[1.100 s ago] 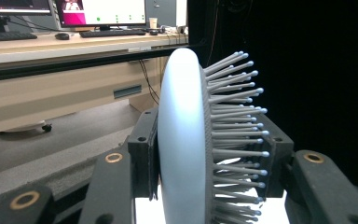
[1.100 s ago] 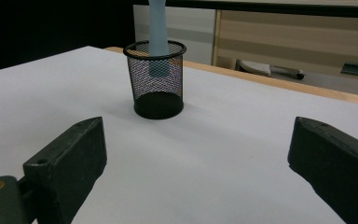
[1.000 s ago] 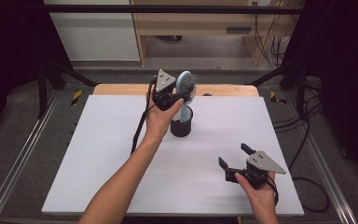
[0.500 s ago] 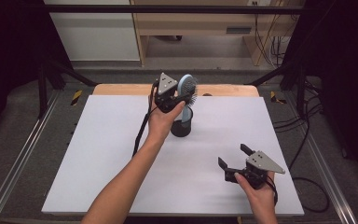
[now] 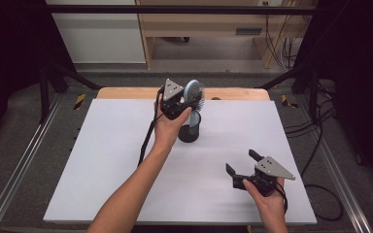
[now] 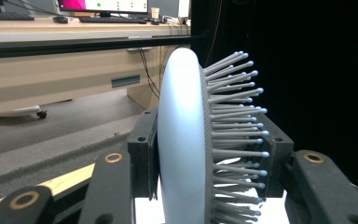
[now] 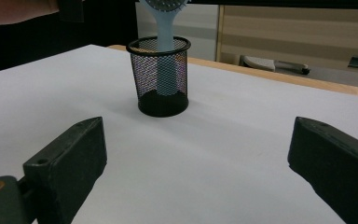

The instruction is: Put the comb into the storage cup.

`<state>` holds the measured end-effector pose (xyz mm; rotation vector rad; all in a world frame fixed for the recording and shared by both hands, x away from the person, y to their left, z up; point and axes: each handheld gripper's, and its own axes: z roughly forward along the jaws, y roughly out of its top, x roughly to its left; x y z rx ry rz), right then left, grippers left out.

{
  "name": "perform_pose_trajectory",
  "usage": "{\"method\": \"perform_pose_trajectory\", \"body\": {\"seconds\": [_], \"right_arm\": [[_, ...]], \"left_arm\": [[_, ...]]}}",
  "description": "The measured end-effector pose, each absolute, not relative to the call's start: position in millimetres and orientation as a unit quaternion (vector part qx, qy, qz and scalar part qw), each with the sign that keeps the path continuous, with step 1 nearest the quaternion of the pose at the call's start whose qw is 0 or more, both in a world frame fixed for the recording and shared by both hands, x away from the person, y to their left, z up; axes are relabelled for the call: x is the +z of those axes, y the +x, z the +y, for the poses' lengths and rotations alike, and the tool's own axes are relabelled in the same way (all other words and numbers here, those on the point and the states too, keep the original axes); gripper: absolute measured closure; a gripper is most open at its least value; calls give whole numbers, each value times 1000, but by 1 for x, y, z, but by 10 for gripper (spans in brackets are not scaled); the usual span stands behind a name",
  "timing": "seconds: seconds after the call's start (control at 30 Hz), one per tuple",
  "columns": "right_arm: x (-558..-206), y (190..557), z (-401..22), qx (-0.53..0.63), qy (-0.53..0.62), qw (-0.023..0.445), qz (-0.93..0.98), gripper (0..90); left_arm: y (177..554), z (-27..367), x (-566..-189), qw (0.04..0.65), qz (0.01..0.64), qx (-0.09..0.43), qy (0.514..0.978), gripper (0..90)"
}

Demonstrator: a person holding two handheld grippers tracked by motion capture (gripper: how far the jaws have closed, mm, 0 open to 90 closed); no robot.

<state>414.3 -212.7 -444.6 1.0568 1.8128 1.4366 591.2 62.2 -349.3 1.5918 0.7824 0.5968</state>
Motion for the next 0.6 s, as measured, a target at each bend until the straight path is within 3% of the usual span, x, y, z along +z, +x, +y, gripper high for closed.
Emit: {"method": "perform_pose_trajectory", "body": {"seconds": [0.6], "right_arm": [[-444,415,-212,541,395,294,682,48]], "left_arm": [[593,64,-356,598,350,249,676,511]]}}
